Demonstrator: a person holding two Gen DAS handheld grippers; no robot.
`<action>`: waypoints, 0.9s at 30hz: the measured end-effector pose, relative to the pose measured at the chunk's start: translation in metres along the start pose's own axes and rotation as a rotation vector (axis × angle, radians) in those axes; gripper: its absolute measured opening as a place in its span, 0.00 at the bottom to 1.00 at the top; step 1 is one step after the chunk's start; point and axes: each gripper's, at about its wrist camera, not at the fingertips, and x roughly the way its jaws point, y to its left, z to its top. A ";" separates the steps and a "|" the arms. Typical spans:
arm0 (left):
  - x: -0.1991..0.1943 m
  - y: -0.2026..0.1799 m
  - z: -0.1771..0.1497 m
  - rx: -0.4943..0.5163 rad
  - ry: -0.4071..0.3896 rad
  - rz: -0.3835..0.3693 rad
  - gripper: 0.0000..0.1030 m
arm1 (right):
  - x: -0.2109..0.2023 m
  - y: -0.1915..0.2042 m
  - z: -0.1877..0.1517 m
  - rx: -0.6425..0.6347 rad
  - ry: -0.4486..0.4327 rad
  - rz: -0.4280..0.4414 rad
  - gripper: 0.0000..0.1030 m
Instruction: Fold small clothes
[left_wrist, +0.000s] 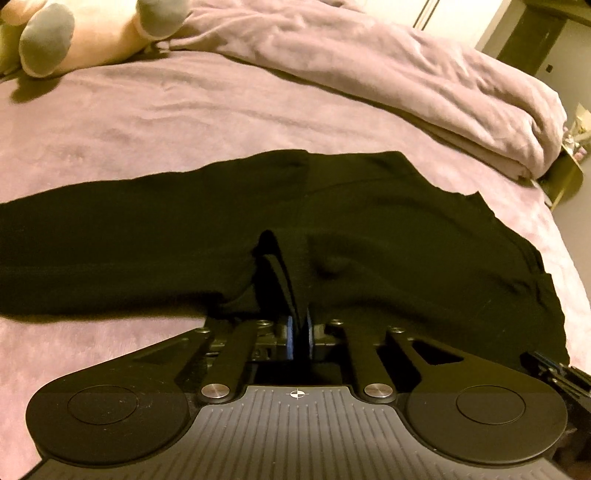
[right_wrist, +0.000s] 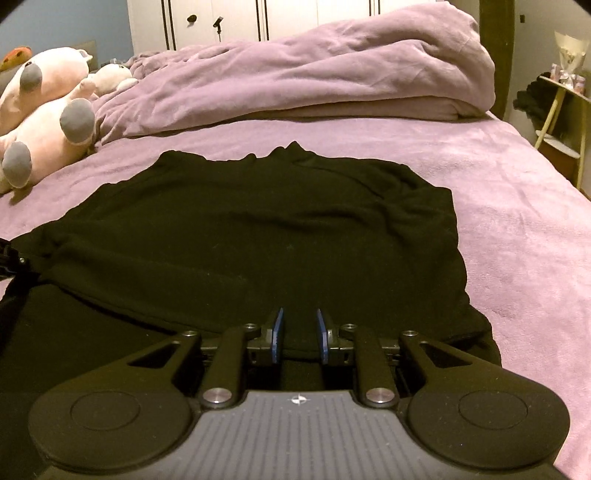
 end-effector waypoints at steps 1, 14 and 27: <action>-0.001 0.001 0.000 -0.002 0.000 -0.002 0.08 | 0.000 0.001 0.000 -0.004 0.002 -0.004 0.18; -0.053 0.060 -0.033 -0.173 -0.070 -0.004 0.50 | -0.016 0.014 0.003 -0.014 0.048 -0.055 0.28; -0.110 0.267 -0.044 -0.784 -0.376 0.189 0.40 | -0.079 0.014 -0.052 0.149 0.059 0.030 0.47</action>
